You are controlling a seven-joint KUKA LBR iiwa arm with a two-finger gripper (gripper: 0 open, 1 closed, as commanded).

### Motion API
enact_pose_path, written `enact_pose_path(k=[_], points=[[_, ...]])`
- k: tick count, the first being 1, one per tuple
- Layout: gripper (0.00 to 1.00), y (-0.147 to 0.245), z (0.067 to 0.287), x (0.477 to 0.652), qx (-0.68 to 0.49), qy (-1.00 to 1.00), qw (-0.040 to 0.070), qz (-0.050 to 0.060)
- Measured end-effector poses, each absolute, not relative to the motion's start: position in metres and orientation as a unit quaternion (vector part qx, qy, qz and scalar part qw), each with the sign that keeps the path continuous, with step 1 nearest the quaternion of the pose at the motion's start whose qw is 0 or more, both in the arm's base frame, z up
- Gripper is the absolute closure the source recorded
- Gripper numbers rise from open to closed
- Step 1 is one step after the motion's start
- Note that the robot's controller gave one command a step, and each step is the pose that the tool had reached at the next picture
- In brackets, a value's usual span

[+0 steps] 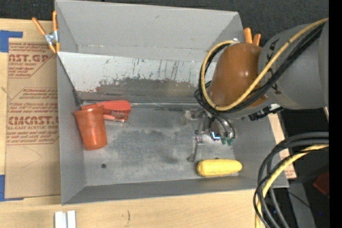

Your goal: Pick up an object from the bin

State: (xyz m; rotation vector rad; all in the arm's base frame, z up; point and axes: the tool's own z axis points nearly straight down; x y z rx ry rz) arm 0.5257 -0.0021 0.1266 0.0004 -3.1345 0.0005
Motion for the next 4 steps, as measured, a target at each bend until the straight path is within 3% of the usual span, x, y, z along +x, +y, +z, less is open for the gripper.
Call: enact_pose_path(k=[1,2,3,4], points=[[0.0,-0.002,0.131,0.528,0.0,-1.0,0.0,0.0],[0.0,-0.024,0.114,0.518,0.031,-1.0,-0.002,-0.001],[0.0,-0.056,0.078,0.498,0.044,-0.999,0.0,0.0],[0.0,-0.06,0.07,0.495,0.048,-0.999,0.001,0.0]])
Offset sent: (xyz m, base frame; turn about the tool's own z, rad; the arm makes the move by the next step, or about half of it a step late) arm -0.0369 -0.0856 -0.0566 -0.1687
